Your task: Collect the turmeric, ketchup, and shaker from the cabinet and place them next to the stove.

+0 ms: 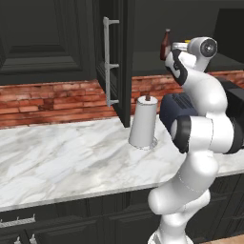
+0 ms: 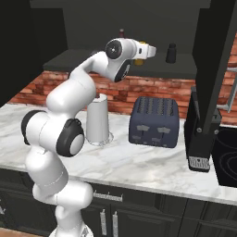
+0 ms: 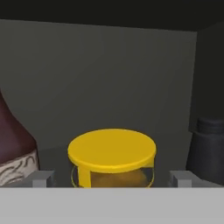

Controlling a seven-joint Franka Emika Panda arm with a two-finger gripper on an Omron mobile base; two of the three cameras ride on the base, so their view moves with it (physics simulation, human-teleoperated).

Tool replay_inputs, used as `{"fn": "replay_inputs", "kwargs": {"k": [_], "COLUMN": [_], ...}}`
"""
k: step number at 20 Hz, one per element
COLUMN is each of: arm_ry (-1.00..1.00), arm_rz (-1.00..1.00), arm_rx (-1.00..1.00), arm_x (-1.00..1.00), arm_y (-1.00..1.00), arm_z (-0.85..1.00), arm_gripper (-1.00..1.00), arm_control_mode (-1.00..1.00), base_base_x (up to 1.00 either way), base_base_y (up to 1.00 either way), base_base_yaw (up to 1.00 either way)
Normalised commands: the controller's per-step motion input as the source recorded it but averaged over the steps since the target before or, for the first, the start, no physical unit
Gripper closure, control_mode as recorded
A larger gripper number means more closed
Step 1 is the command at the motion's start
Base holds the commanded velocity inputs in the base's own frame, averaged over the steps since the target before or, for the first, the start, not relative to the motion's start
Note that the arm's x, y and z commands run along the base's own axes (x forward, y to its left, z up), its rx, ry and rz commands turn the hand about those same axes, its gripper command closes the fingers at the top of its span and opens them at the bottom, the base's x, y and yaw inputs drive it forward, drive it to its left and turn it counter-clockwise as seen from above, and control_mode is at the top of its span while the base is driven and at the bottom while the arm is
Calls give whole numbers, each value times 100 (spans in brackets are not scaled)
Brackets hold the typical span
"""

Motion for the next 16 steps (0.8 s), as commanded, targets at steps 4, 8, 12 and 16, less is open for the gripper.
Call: {"fn": "replay_inputs", "kwargs": {"k": [4, 8, 12, 16], "arm_ry": [0, 0, 0, 0], "arm_rz": [0, 0, 0, 0], "arm_rx": [0, 0, -1, -3], "arm_x": [7, 6, 8, 2], "arm_y": [-7, -6, -1, 0], "arm_z": [0, 0, -3, -5], "arm_gripper": [-100, -100, 100, 100], "arm_control_mode": [-100, -100, -100, -100], "base_base_x": [0, 0, 0, 0], "base_base_y": [0, 0, 0, 0], "base_base_yaw": [0, 0, 0, 0]}}
